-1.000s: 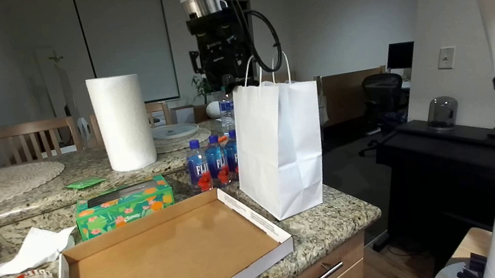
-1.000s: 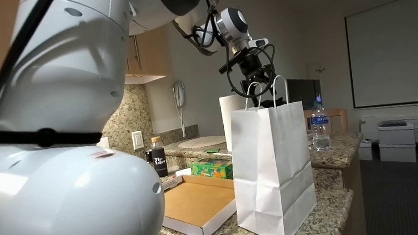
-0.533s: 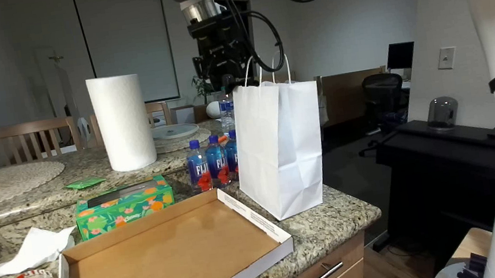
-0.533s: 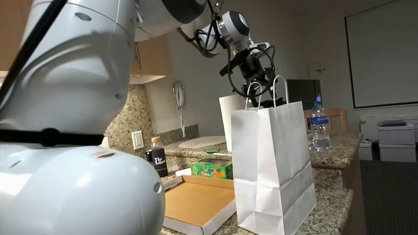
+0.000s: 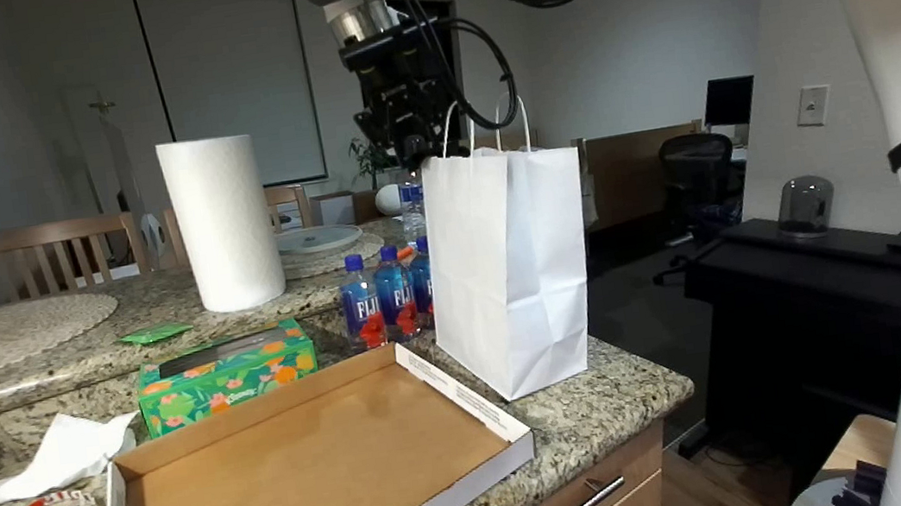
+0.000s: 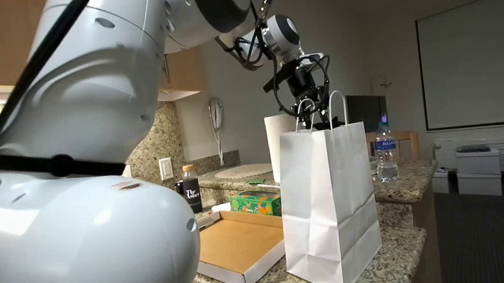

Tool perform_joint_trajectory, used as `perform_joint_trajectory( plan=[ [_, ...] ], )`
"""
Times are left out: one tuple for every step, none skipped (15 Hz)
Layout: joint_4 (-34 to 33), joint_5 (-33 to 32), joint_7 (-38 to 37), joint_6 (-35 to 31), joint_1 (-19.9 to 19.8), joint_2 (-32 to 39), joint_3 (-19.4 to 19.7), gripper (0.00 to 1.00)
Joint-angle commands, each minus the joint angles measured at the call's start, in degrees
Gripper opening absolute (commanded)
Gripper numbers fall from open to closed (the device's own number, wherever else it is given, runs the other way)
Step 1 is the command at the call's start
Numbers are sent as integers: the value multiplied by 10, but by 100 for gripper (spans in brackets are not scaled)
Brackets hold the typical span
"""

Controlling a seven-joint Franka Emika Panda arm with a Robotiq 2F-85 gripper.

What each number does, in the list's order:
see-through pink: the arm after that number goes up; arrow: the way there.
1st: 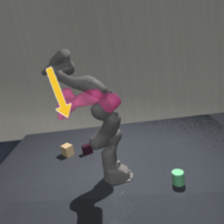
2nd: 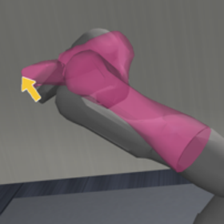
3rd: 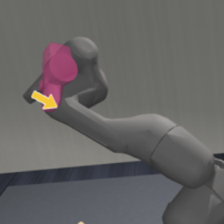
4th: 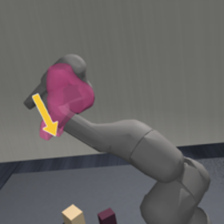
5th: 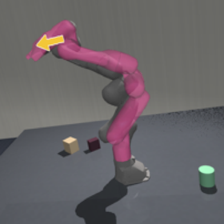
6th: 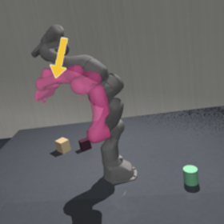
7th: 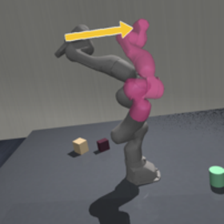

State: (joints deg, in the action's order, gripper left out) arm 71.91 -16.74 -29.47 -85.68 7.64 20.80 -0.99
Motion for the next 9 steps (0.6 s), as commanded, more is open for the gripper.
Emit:
perform_joint_trajectory(
  plan=[
    [-9, -8, 18, 17, -1, -5, 1, 34],
    [-9, -8, 18, 16, 0, -7, 1, 28],
    [-9, -9, 18, 14, 0, -9, 1, 20],
    [-9, -8, 19, 13, -1, -10, 1, 15],
    [-10, -7, 20, 16, -1, -10, 1, 9],
    [-11, -7, 20, 15, -1, -11, 1, 8],
    [-9, -7, 21, 14, -1, -13, 1, 7],
    [-8, -7, 21, 12, -1, -15, 1, 5],
    [-5, -7, 21, 9, -2, -18, 1, 4]
  ],
)
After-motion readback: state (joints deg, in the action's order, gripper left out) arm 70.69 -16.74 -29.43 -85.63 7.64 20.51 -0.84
